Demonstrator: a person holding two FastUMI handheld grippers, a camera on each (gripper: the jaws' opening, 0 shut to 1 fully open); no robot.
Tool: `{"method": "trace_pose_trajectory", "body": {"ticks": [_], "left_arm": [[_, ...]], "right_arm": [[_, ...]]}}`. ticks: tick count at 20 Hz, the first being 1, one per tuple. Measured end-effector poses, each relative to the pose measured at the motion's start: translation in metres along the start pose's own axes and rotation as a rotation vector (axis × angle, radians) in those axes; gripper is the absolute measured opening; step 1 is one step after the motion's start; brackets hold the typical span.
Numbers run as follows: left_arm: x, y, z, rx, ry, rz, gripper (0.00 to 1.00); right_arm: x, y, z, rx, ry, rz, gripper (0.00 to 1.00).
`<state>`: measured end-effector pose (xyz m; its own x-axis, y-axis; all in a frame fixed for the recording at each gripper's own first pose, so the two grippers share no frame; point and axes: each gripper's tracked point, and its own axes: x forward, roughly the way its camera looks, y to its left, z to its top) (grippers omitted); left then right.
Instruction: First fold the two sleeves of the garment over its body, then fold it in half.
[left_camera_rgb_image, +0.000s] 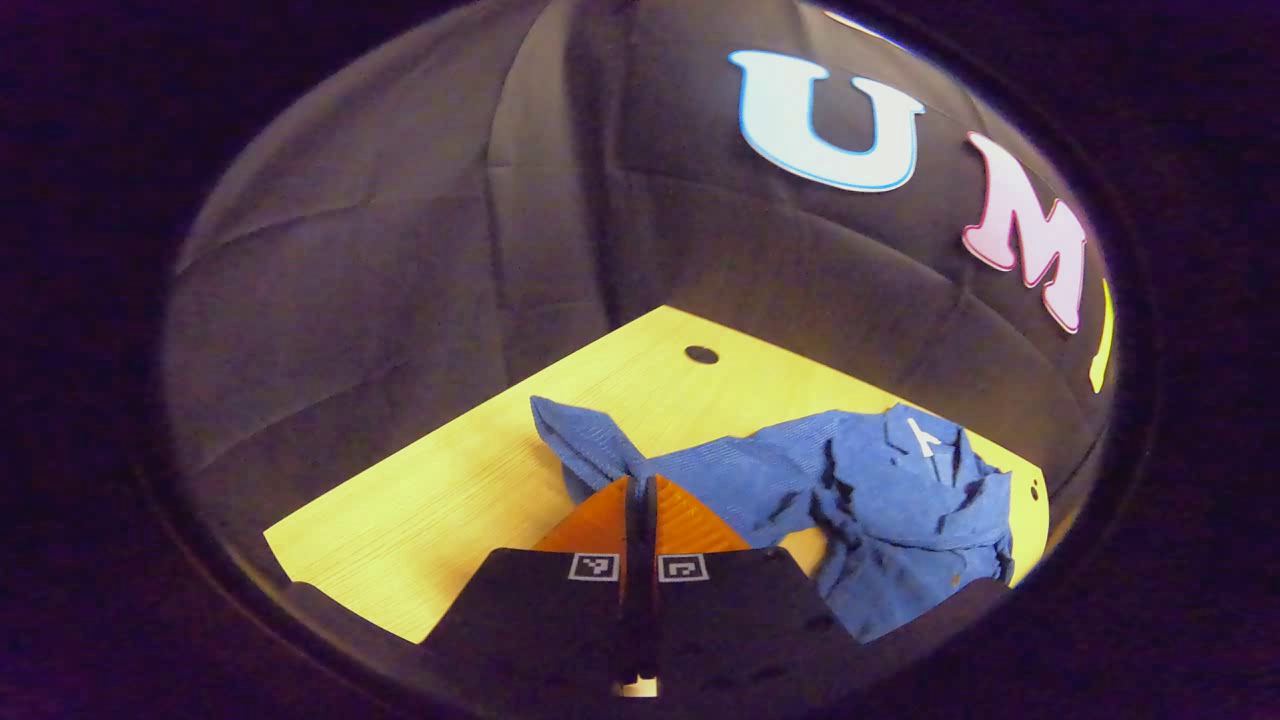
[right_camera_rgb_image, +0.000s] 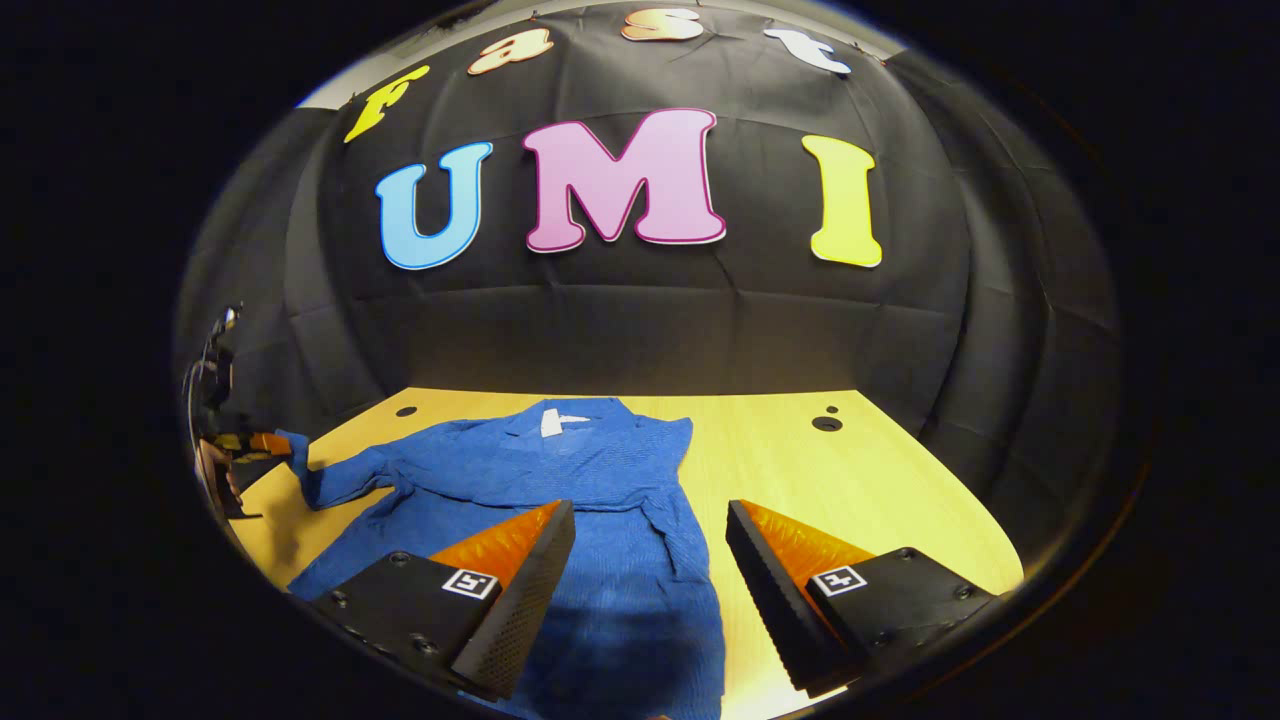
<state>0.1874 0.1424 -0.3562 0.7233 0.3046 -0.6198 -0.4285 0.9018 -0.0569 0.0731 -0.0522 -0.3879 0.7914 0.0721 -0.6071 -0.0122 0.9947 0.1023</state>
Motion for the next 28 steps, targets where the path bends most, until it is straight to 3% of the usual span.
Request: {"method": "trace_pose_trajectory", "body": {"ticks": [4,9,11,13,14,15,16,17,20,23,28], "left_arm": [[-0.014,-0.140,0.035,0.034,-0.063,-0.219,0.00],[-0.035,-0.318,0.008,0.061,-0.046,-0.524,0.00],[-0.046,-0.370,-0.012,0.068,-0.018,-0.615,0.00],[-0.049,-0.415,-0.033,0.047,0.010,-0.682,0.00],[-0.048,-0.436,-0.044,0.036,0.022,-0.710,0.03],[-0.049,-0.448,-0.053,0.029,0.036,-0.728,0.12],[-0.049,-0.455,-0.058,0.020,0.039,-0.736,0.29],[-0.050,-0.463,-0.061,0.009,0.034,-0.756,0.36],[-0.059,-0.452,-0.060,0.028,-0.003,-0.767,0.87],[-0.065,-0.408,-0.060,0.083,-0.029,-0.726,0.85],[-0.097,-0.255,-0.092,0.198,0.082,-0.553,0.85]], "right_arm": [[-0.003,-0.043,0.005,-0.005,0.004,-0.052,0.97],[-0.015,-0.106,0.003,0.018,0.020,-0.142,0.97],[-0.027,-0.136,-0.002,-0.041,0.028,-0.213,0.97],[-0.036,-0.147,-0.011,-0.042,0.035,-0.232,0.97],[-0.039,-0.146,-0.017,-0.026,0.046,-0.226,0.97],[-0.040,-0.145,-0.023,-0.014,0.063,-0.221,0.97],[-0.043,-0.144,-0.030,-0.006,0.080,-0.216,0.97],[-0.045,-0.142,-0.036,-0.001,0.097,-0.210,0.97],[-0.053,-0.131,-0.046,0.044,0.122,-0.189,0.98],[-0.056,-0.112,-0.062,0.119,0.166,-0.151,0.97],[-0.075,-0.078,-0.104,0.147,0.317,-0.124,0.98]]}}
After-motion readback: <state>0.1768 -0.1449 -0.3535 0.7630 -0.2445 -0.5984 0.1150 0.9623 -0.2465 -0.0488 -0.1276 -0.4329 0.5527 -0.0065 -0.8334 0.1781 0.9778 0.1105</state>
